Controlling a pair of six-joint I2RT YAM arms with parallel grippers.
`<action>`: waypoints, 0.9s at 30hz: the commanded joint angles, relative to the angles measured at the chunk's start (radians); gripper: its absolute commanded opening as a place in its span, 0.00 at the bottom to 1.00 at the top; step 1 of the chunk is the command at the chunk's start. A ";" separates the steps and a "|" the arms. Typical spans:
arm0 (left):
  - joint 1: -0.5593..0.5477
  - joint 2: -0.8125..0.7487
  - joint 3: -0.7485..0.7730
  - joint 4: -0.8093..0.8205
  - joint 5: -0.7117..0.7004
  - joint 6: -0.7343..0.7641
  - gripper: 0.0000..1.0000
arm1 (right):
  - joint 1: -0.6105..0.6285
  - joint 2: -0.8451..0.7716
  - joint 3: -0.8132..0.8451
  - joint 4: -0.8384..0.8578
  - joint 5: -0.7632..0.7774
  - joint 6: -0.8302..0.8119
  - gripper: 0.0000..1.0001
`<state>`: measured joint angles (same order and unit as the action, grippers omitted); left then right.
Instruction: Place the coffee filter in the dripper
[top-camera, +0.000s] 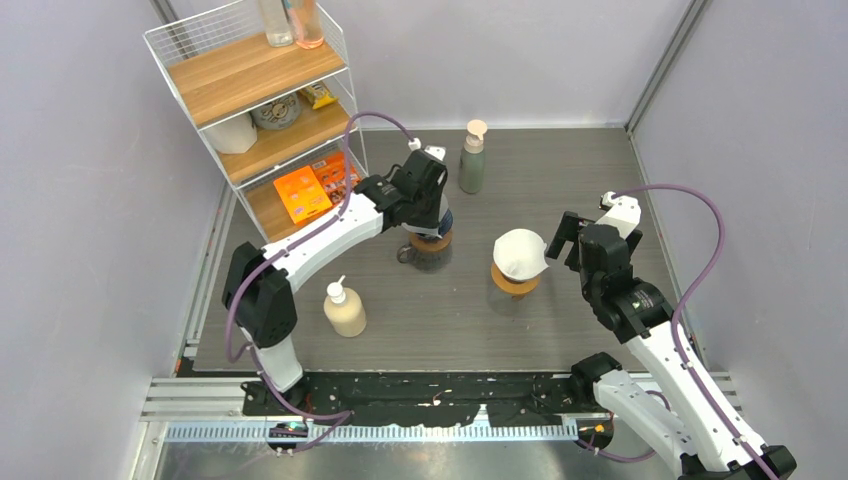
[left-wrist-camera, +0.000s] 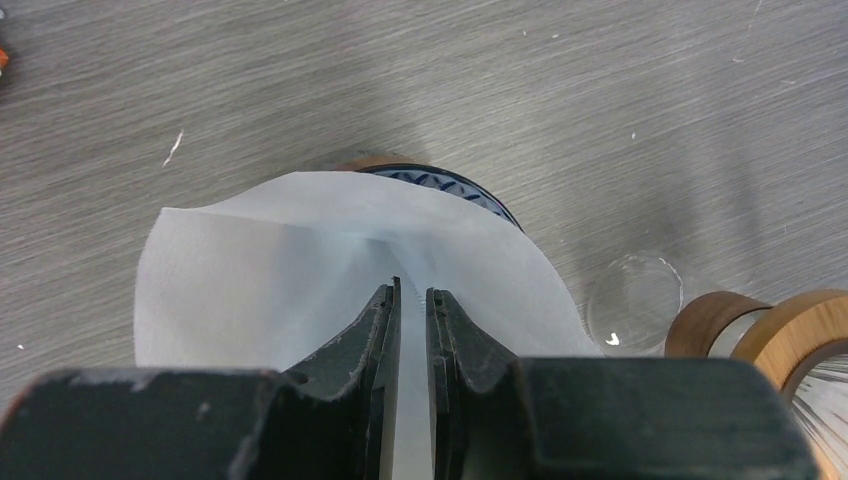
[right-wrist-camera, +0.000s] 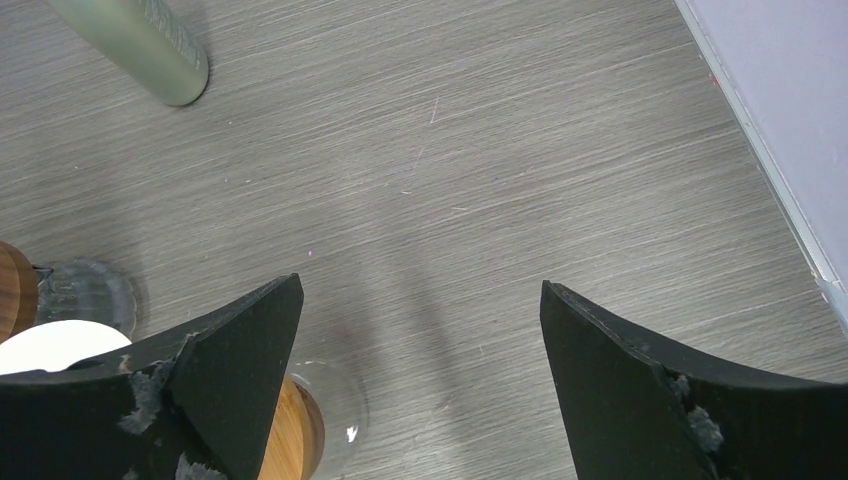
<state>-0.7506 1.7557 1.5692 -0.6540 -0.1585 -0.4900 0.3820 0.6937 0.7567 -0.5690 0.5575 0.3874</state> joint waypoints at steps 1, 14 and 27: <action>-0.003 0.010 0.035 -0.006 0.019 0.002 0.21 | -0.005 -0.005 0.000 0.028 0.029 -0.008 0.95; -0.015 0.045 0.038 -0.015 0.036 0.033 0.21 | -0.004 0.001 -0.003 0.029 0.035 -0.009 0.96; -0.015 0.066 0.033 -0.023 0.037 0.047 0.21 | -0.006 0.006 -0.003 0.028 0.038 -0.009 0.95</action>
<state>-0.7601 1.8172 1.5692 -0.6662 -0.1337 -0.4625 0.3817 0.6941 0.7521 -0.5690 0.5671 0.3870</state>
